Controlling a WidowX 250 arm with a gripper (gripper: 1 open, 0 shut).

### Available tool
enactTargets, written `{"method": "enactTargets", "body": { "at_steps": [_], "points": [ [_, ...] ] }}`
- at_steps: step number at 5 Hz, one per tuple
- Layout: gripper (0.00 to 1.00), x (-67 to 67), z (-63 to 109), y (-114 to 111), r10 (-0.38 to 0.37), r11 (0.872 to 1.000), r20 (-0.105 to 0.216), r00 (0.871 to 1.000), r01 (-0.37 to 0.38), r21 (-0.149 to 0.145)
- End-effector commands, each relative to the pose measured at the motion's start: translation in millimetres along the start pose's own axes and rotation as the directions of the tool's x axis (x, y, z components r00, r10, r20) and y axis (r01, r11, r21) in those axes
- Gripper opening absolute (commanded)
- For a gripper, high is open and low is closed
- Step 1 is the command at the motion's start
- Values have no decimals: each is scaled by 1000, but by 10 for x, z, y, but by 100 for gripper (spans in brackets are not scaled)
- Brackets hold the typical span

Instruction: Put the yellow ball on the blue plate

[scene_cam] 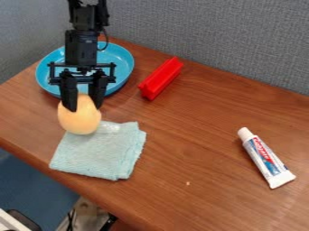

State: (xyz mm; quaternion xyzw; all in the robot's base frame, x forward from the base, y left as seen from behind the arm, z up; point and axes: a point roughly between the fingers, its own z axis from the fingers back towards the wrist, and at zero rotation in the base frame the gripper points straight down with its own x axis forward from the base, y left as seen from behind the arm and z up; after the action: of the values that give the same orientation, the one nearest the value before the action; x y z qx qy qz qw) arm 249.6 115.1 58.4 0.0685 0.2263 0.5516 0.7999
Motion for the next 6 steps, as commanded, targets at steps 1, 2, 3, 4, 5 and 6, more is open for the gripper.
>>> {"method": "enactTargets", "body": {
  "at_steps": [1,2,3,4,5,6],
  "points": [
    [0,35,101,0,-10,999,12,1000,10,-32],
    [0,32,100,-3,-14,999,8,1000,14,-32],
    [0,29,97,-7,-18,999,5,1000,18,-32],
    [0,27,93,-12,-21,999,1,1000,21,-32],
    [0,26,89,-17,-24,999,-2,1000,24,-31],
    [0,25,84,-21,-27,999,-5,1000,27,-31]
  ]
}}
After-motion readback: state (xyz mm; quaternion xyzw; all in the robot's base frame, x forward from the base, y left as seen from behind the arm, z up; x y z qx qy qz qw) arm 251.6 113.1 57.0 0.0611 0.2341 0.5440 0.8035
